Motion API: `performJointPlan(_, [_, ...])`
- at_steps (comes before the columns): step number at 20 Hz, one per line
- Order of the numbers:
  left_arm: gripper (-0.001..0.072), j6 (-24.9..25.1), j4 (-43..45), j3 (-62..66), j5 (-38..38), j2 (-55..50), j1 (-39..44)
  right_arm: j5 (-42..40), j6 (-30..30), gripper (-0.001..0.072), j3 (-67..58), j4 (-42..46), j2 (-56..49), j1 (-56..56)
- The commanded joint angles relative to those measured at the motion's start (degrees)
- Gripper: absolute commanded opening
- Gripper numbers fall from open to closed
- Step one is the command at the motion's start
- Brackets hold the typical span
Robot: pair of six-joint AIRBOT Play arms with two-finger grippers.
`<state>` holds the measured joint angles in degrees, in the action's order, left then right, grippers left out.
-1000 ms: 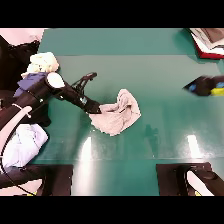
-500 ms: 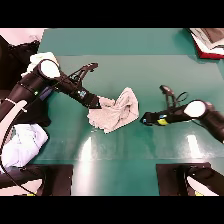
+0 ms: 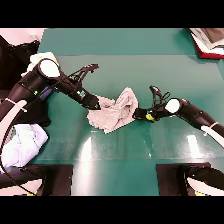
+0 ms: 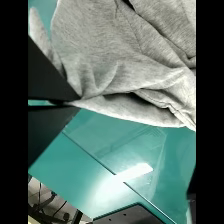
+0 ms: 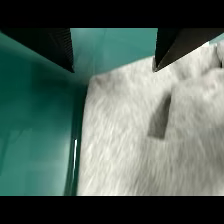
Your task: Fold the shirts.
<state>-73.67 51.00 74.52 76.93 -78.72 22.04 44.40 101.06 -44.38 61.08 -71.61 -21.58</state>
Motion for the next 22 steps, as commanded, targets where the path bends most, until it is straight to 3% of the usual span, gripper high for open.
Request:
performJointPlan(1, [0.0026, 0.0, 0.0, 0.1, 0.2, 0.0, 0.0, -1.4, 0.5, 0.0471, -2.2, 0.1, -2.8, 1.6])
performJointPlan(4, [0.0026, 0.0, 0.0, 0.1, 0.3, 0.0, 0.0, -0.8, 0.4, 0.0448, -3.9, 0.2, -5.1, 1.1])
performJointPlan(5, [0.0026, 0.0, 0.0, 0.1, 0.2, 0.0, 0.0, -0.6, 0.3, 0.0376, -4.4, 0.3, -5.9, 0.3])
performJointPlan(7, [0.0025, -0.1, 0.0, 0.1, 0.2, 0.0, 0.0, -0.4, -2.2, 0.0015, -4.7, 0.5, -6.5, -1.1])
performJointPlan(11, [0.0024, -3.5, 8.4, 3.8, -1.4, 5.6, -0.1, 2.9, -4.7, 0.0011, -4.9, 6.2, 2.2, 0.5])
performJointPlan(14, [0.0025, -5.9, 13.4, 10.1, -0.5, 12.9, -0.1, 12.8, -5.0, 0.0011, -9.6, 11.2, 14.6, 6.1])
performJointPlan(19, [0.0026, -10.7, 12.7, 20.3, 1.9, 22.5, -0.1, 24.4, -6.2, 0.0011, -23.6, 11.0, 31.6, 14.9])
performJointPlan(22, [0.0026, -13.6, 7.1, 24.4, 5.4, 25.3, -0.1, 28.0, -6.2, 0.0011, -30.9, 11.0, 37.6, 17.7])
